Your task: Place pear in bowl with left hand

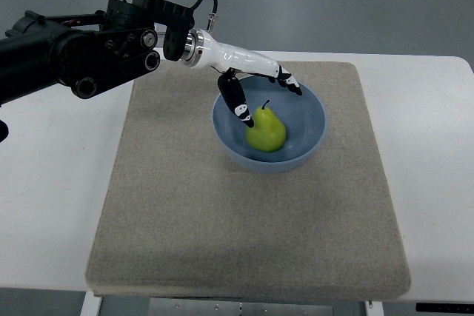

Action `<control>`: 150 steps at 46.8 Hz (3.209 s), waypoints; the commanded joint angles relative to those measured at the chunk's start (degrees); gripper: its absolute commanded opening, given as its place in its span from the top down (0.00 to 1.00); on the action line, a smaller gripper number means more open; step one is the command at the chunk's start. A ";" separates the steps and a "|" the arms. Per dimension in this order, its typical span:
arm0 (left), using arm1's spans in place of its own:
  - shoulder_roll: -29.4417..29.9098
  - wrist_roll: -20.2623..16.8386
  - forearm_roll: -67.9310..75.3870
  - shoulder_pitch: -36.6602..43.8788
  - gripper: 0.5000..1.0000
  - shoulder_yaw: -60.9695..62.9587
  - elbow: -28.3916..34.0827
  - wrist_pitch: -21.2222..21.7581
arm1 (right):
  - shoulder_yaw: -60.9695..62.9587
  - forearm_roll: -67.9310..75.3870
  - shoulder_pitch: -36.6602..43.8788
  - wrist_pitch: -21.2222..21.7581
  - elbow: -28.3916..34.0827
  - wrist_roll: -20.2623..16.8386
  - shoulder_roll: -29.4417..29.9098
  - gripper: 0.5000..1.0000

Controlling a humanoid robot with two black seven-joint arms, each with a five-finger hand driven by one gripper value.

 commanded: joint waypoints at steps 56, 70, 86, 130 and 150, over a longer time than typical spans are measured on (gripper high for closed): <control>-5.40 7.82 -22.31 6.54 0.17 -3.71 34.83 14.14 | 0.00 0.00 -0.07 -0.08 -0.01 0.00 0.00 0.15; -7.33 8.09 -35.93 9.79 0.19 -3.80 34.92 20.56 | 0.00 0.00 0.02 0.00 -0.01 0.00 0.00 0.15; -8.30 8.00 -59.92 11.37 0.19 -3.97 35.00 24.96 | 0.00 0.00 -0.07 -0.09 -0.01 0.00 0.00 0.15; -9.44 5.72 -73.47 23.06 0.07 -40.09 34.92 12.21 | 0.00 0.00 0.02 0.00 -0.01 0.00 0.00 0.15; -9.79 5.72 -73.65 22.71 0.02 -39.65 34.83 21.53 | 0.00 0.00 -0.07 0.00 -0.01 0.00 0.00 0.15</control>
